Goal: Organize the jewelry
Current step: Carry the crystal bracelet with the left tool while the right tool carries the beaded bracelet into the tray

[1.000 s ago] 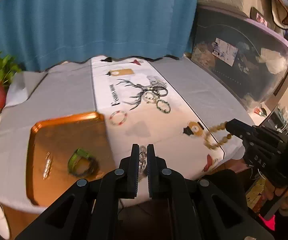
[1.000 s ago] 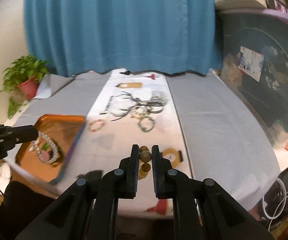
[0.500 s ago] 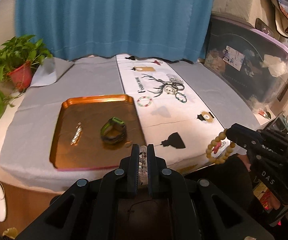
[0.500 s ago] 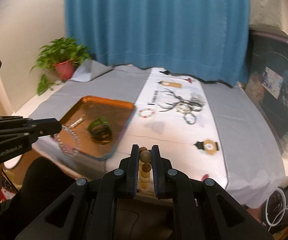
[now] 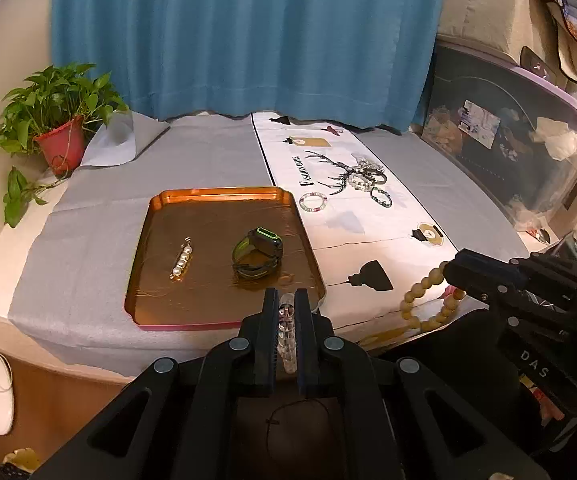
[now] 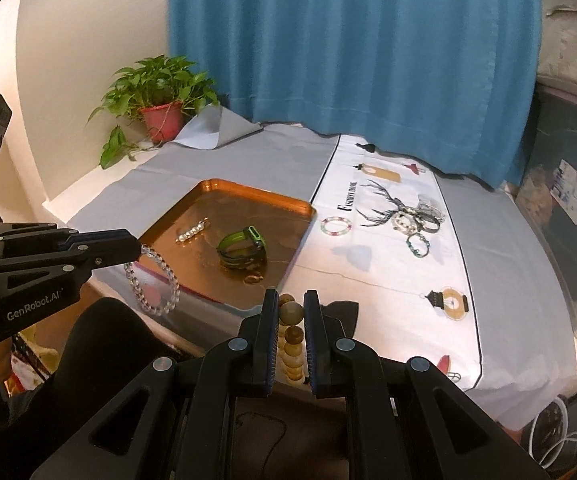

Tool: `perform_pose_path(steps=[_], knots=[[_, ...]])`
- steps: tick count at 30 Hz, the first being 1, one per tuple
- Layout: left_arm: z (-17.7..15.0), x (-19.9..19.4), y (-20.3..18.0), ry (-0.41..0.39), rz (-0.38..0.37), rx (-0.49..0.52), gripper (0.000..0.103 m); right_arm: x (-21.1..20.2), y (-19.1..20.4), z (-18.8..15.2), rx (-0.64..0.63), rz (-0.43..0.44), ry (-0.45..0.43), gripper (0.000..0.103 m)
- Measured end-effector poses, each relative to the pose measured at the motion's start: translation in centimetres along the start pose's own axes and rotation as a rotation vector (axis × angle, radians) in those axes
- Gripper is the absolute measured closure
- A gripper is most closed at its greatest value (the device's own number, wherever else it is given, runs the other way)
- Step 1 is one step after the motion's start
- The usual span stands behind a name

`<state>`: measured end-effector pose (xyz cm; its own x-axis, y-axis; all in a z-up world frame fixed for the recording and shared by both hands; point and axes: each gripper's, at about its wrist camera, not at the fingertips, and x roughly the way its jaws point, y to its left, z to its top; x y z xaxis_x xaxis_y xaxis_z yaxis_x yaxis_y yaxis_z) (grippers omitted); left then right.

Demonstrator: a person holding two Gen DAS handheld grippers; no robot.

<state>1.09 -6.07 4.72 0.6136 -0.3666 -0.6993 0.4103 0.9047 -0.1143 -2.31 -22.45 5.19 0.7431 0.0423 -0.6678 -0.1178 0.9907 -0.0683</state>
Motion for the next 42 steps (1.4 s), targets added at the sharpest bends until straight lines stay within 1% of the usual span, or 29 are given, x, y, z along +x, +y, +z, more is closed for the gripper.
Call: perform_pose_path(steps=[15, 22, 28, 33, 38, 42], knots=[[0.4, 2.0, 2.0, 0.025, 0.004, -0.024, 0.098, 3.3, 0.7, 0.9, -0.013, 0.008, 0.044, 0.09], [1.4, 3.6, 3.3, 0.035, 0.011, -0.031, 0.098, 6.0, 0.8, 2.6, -0.012, 0.007, 0.056, 0.09], [3.9, 5.2, 5.8, 0.015, 0.031, -0.048, 0.098, 9.3, 0.6, 5.5, -0.008, 0.012, 0.041, 0.09], [6.1, 7.6, 8.1, 0.011, 0.043, -0.073, 0.098, 12.9, 0.9, 7.9, -0.019, 0.019, 0.032, 0.09], [7.5, 10.8, 10.0, 0.038, 0.035, -0.099, 0.098, 17.0, 1.3, 9.7, -0.036, 0.004, 0.031, 0.09], [7.9, 13.2, 10.7, 0.057, 0.047, -0.104, 0.098, 20.0, 1.4, 10.1, -0.033, -0.005, 0.055, 0.09]])
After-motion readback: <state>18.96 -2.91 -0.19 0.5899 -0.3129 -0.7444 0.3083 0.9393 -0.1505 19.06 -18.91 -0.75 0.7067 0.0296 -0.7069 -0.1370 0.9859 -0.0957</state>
